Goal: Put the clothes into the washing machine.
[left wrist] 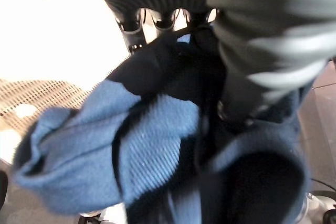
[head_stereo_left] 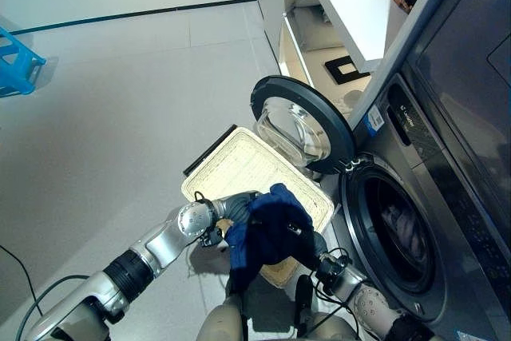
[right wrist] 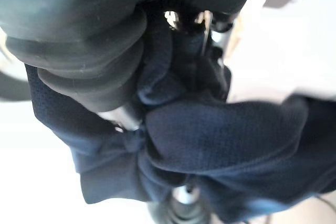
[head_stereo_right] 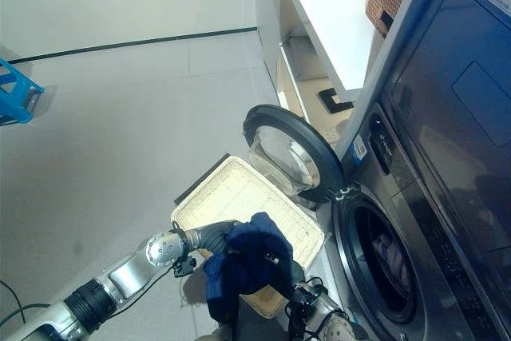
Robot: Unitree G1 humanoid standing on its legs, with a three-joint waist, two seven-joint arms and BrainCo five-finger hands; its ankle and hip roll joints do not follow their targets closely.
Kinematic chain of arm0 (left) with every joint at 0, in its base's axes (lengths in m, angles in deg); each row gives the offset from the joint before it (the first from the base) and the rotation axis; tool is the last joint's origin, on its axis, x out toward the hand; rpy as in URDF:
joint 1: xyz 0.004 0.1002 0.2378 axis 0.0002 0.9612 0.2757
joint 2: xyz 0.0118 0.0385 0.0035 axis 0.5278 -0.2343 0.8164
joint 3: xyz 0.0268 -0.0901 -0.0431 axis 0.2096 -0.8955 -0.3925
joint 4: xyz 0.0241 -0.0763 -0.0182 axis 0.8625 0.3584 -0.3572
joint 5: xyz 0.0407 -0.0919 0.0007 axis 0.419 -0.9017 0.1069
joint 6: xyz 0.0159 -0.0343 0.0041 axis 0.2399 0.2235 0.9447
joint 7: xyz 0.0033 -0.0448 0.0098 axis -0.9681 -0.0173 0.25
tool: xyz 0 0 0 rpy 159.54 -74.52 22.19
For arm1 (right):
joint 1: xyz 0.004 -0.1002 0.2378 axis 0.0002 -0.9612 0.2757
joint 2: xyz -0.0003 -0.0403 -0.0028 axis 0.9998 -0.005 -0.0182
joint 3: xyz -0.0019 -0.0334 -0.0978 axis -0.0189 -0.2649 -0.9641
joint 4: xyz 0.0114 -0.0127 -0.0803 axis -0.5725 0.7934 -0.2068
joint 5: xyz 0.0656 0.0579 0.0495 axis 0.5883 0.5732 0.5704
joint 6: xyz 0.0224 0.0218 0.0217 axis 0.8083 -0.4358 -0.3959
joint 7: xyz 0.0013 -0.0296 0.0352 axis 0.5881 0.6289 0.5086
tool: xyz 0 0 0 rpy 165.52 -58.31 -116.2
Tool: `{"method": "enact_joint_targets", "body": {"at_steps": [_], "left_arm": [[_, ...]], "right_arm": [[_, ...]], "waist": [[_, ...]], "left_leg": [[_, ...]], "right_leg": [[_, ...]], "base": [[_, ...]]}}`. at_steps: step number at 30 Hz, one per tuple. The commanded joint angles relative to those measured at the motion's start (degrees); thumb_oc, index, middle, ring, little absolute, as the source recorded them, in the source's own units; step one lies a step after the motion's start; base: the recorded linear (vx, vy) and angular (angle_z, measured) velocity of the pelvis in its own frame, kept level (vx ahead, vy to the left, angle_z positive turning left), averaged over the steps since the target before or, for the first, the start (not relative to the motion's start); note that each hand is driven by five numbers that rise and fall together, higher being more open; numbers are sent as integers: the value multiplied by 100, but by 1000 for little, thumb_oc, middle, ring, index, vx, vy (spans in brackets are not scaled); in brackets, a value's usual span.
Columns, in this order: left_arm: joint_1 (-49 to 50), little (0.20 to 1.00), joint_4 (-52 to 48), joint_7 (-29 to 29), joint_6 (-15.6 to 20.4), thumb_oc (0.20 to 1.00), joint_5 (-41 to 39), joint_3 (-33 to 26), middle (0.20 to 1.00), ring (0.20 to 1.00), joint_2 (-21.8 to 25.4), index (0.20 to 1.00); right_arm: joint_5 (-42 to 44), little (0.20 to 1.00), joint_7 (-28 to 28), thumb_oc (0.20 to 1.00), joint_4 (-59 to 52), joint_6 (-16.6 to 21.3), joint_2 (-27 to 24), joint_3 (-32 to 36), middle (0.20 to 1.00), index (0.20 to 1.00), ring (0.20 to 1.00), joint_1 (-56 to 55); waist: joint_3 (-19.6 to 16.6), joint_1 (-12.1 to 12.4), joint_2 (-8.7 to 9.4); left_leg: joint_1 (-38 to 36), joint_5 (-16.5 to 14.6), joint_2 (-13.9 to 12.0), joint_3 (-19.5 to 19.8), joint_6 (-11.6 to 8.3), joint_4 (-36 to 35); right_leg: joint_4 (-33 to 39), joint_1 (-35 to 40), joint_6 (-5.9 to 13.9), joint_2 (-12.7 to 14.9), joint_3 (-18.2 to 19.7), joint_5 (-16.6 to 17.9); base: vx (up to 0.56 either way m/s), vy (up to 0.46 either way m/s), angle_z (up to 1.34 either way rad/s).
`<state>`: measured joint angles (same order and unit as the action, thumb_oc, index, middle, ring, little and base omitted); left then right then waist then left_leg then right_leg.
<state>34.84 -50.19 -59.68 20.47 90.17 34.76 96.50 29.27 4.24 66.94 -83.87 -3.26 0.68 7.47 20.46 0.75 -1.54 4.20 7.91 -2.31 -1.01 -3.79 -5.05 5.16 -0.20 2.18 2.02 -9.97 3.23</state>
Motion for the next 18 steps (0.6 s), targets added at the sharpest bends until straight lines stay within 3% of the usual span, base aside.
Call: {"method": "enact_joint_targets", "body": {"at_steps": [1,3,8,11,14,18], "left_arm": [[153,1000,-57,-113,79,1000,-236,384,1000,1000,-370,1000],[173,1000,-35,-258,36,1000,-263,346,1000,1000,-374,1000],[403,1000,416,-2110,-310,1000,-593,-79,1000,1000,-509,1000],[691,1000,872,-3082,-176,1000,-1024,-632,1000,1000,-701,1000],[814,1000,1023,-3384,-112,1000,-1358,-859,1000,1000,-815,1000],[1019,1000,1393,-4138,276,1000,-2235,-1375,1000,1000,-1169,1000]], "right_arm": [[428,200,-164,200,-478,498,521,250,200,200,200,556],[458,200,-158,200,-460,508,521,276,200,200,200,549],[462,200,-81,200,-342,574,542,474,200,200,200,484],[378,200,25,200,-301,553,553,694,200,200,200,432],[329,200,98,200,-270,550,560,773,200,200,200,415],[368,200,171,200,-5,581,613,978,200,200,200,401]], "waist": [[25,-98,57],[28,-96,56],[80,-50,43],[166,0,52],[211,17,49],[313,42,13]], "left_leg": [[-154,-627,552,-123,288,108],[-144,-627,553,-119,288,113],[-94,-614,565,-91,291,136],[-11,-606,570,-87,281,179],[18,-600,573,-84,278,196],[98,-589,593,-35,269,235]], "right_leg": [[-518,-350,276,-40,97,-279],[-523,-360,274,-42,96,-278],[-557,-409,246,-40,71,-284],[-608,-486,218,-25,22,-292],[-627,-515,201,-18,3,-288],[-693,-598,146,-11,-14,-302]], "base": [[18,-11,3],[0,0,0],[0,0,0],[-5,-15,-3],[-2,-5,-1],[5,-12,3]]}}
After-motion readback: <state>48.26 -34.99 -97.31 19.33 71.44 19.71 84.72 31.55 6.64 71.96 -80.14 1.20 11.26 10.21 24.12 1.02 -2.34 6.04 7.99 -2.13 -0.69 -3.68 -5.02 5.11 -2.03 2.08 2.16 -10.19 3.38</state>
